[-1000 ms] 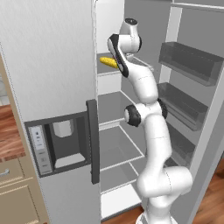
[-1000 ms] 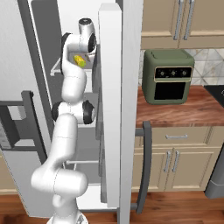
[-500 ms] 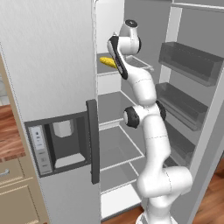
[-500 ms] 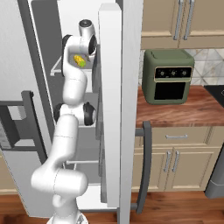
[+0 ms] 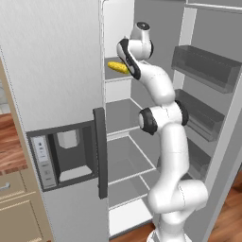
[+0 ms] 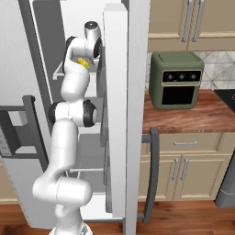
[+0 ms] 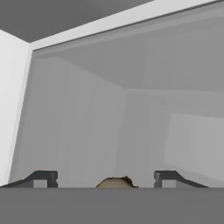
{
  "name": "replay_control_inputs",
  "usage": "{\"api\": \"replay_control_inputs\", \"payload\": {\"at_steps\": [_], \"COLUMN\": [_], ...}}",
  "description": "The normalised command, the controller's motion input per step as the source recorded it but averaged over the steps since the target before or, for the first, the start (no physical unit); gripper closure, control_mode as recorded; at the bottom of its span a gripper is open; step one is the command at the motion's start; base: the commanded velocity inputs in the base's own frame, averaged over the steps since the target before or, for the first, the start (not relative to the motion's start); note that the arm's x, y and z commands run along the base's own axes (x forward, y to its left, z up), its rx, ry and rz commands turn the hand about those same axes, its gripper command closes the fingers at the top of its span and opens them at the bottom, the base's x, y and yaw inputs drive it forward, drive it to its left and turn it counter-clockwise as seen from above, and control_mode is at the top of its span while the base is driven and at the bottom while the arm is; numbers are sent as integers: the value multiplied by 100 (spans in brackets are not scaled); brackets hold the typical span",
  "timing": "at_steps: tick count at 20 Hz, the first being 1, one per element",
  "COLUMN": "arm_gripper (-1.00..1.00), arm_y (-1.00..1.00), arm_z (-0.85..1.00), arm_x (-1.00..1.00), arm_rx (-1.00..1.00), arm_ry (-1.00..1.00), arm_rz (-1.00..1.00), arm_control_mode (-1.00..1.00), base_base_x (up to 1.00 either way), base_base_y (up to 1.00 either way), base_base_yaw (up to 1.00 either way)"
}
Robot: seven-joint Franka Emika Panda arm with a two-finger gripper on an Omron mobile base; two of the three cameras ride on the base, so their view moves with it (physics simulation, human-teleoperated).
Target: Retrieve the bottle and the shaker from the cabinet and place them next to the mixing bowl on the counter. Then add garlic from the fridge to the mixing bowl.
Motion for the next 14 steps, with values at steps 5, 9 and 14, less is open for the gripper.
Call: {"api": "replay_control_inputs", "payload": {"at_steps": [5, 9, 14], "arm_gripper": [-100, -100, -100], "arm_y": [0, 0, 0], "arm_z": [51, 13, 0], "arm_x": [12, 0, 0], "arm_rx": [-3, -4, 0], "arm_ry": [22, 1, 0], "arm_rz": [0, 0, 0], "arm_control_mode": [-100, -100, -100], "base_base_x": [0, 0, 0], "base_base_y": [0, 0, 0], "base_base_yaw": [0, 0, 0]}}
